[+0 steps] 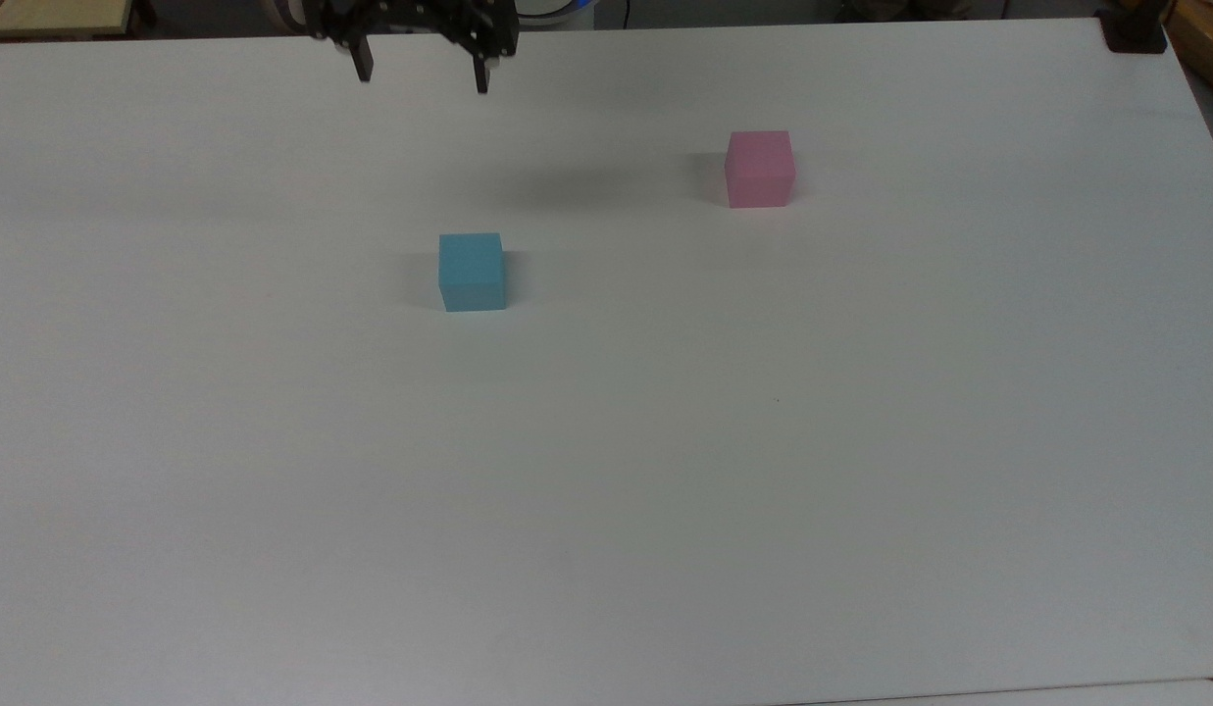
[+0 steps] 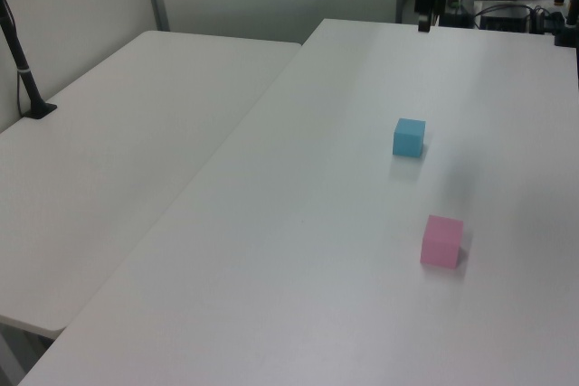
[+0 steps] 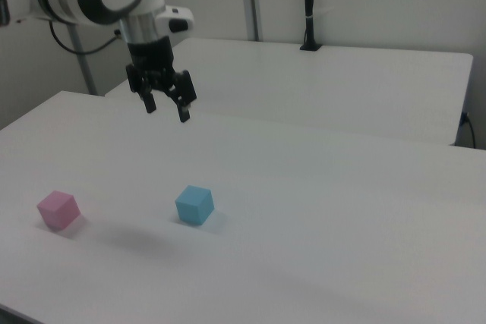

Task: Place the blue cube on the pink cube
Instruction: 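Lower the open gripper over the light-blue cube and close on it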

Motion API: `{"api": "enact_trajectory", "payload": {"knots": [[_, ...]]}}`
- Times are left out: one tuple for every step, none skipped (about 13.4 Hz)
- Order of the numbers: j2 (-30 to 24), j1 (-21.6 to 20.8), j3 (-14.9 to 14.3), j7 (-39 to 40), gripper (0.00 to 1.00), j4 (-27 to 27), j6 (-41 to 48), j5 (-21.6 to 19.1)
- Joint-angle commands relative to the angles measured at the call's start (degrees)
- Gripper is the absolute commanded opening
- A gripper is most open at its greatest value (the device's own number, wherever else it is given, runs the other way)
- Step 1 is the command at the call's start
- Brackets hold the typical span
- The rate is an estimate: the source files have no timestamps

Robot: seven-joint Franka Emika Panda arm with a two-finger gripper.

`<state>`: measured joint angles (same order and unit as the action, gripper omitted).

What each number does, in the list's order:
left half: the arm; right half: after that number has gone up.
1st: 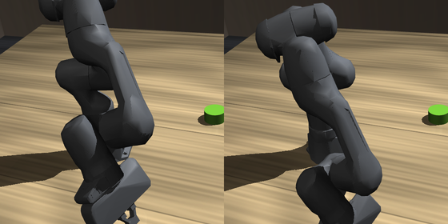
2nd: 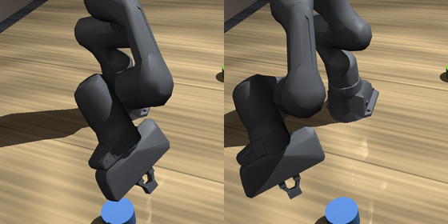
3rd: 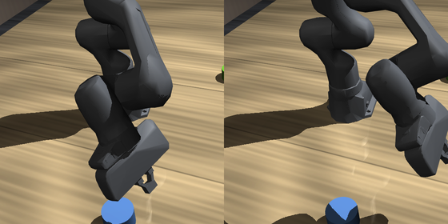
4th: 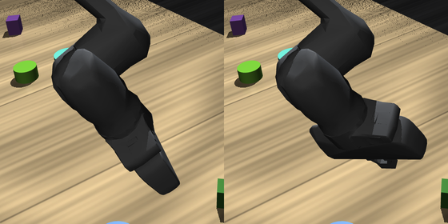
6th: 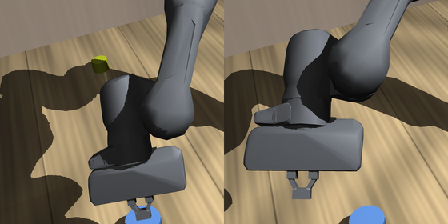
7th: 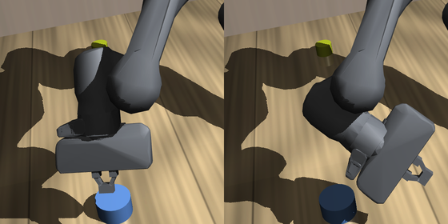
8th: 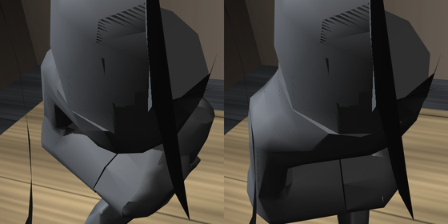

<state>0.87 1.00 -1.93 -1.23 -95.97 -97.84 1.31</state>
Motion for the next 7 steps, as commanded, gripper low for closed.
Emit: {"api": "enact_trajectory", "payload": {"knots": [[-0.4, -0.2, -0.6, 1.5, 1.0, -8.7, -8.9, -0.4], [-0.3, -0.2, -0.6, 1.5, 1.0, -11.1, -11.8, -0.3], [-0.3, -0.2, -0.6, 1.6, 1.0, -12.8, -13.3, -0.2], [0.6, -0.3, -0.6, 1.6, 1.0, -14.9, -15.5, 0.7], [1.5, -0.6, -0.5, 1.6, 1.0, -16.9, -17.7, 2.0], [2.3, -0.7, -0.5, 1.5, 1.0, -18.2, -19.8, 2.7], [3.3, -0.7, -0.5, 1.6, 1.0, -19.9, -22.9, 3.2]]}}
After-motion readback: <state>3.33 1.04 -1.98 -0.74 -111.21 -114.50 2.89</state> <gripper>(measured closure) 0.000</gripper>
